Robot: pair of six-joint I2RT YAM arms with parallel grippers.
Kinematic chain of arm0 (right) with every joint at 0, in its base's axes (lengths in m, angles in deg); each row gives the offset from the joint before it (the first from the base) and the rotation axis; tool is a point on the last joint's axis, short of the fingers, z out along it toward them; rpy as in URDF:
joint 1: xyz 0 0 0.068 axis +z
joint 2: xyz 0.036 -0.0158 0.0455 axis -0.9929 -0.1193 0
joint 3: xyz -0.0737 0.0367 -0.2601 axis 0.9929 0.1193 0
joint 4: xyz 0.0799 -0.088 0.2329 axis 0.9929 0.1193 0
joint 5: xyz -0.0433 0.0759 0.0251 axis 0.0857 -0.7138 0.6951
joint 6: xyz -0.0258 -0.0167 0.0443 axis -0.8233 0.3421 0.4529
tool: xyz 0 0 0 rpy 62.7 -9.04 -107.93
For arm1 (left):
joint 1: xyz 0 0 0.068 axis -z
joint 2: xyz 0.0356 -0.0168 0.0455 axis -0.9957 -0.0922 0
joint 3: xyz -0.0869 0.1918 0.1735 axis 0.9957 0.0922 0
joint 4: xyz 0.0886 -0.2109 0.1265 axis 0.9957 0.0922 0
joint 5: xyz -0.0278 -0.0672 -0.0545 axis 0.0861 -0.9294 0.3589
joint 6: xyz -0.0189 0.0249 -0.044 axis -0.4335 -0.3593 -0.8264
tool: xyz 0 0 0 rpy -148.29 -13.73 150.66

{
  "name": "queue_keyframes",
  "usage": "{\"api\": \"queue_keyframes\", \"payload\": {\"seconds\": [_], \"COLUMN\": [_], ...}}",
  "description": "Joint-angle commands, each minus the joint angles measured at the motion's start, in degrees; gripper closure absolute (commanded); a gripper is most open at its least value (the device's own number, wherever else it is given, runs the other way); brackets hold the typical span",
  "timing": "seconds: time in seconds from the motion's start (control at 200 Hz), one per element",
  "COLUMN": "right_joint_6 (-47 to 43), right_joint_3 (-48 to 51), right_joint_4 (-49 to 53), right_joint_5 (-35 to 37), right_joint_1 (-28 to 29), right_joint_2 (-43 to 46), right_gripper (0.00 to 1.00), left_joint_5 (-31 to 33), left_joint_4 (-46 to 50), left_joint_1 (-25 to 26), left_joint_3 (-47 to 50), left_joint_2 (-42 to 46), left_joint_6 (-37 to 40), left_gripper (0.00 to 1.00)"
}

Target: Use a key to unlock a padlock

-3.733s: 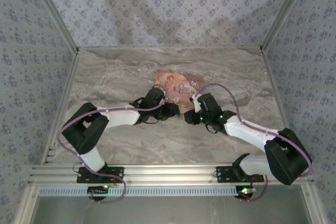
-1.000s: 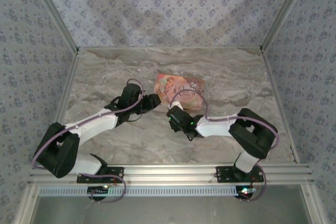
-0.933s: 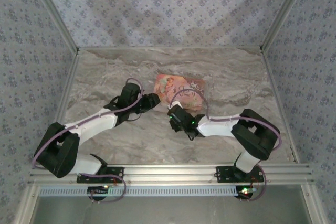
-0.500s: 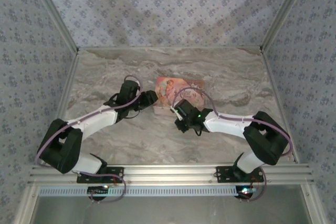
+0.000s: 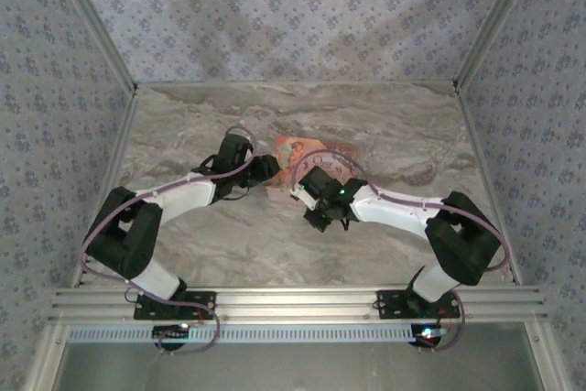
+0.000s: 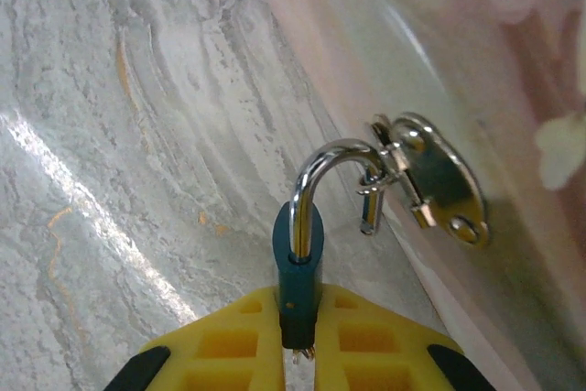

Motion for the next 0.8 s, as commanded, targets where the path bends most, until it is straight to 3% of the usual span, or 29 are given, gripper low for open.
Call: {"api": "queue_keyframes", "payload": {"seconds": [0.0, 0.799], "right_joint_6": [-3.4, -14.8], "right_joint_3": [-1.9, -8.6], "right_joint_4": [3.7, 3.7], "right_joint_5": [-0.4, 3.6], "right_joint_1": [0.5, 4.6], "right_joint_2": [-1.5, -4.6], "right_gripper": [1.0, 1.0], "left_joint_5": [-1.3, -3.1], "left_joint_4": [-0.3, -2.0], "left_joint_1": [-0.1, 0.5], "left_joint_3": [-1.7, -1.4], "left_joint_2": [-0.8, -1.9], "left_joint_6": [0.9, -0.7], "left_gripper": [0.55, 0.56]}}
